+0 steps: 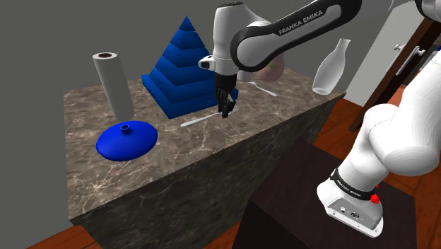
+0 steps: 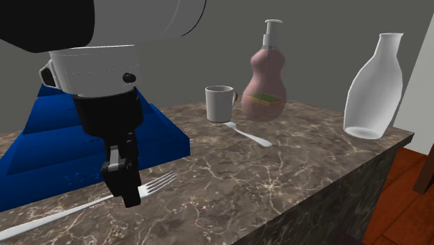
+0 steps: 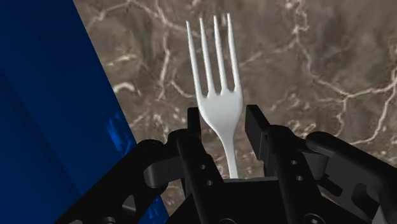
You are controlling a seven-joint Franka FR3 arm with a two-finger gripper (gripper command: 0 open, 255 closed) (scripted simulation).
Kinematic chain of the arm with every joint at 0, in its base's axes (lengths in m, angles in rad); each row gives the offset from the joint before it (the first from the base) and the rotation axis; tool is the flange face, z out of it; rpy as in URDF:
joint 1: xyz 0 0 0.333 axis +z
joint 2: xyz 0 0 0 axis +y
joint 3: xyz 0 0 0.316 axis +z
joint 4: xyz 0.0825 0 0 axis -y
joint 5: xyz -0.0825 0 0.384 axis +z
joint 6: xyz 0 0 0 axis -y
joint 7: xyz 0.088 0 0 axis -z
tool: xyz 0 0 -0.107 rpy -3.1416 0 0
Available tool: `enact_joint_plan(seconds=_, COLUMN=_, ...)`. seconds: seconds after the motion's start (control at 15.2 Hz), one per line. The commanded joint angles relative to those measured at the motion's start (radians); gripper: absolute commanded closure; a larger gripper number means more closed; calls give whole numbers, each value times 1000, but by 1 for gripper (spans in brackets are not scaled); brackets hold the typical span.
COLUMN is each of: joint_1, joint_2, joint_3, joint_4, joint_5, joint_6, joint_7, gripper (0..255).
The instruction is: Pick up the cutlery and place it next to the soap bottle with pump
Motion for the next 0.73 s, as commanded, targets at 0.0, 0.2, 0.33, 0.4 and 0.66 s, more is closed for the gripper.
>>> enact_joint_plan(seconds=0.0, joint_1=-1, joint_2=-7, joint_3=-1, joint_4=11, joint_5=0, joint_6=-20, joint_7=-2, gripper=255)
enact_joint_plan(seconds=0.2, joint_1=-1, joint_2=-22, joint_3=-1, joint_4=36, joint_5=2, joint_6=-60, joint_7=-4, gripper=255)
enact_joint_plan(seconds=0.33, joint_1=-1, joint_2=-32, joint_3=-1, joint_4=53, joint_5=3, joint_6=-87, joint_7=-5, gripper=255)
enact_joint_plan(seconds=0.4, joint_1=-1, joint_2=-36, joint_3=-1, joint_4=62, joint_5=3, joint_6=-100, joint_7=-6, gripper=255)
enact_joint_plan(seconds=0.66, joint_1=-1, joint_2=-52, joint_3=-1, joint_4=100, joint_5=5, joint_6=-154, joint_7=-9, gripper=255)
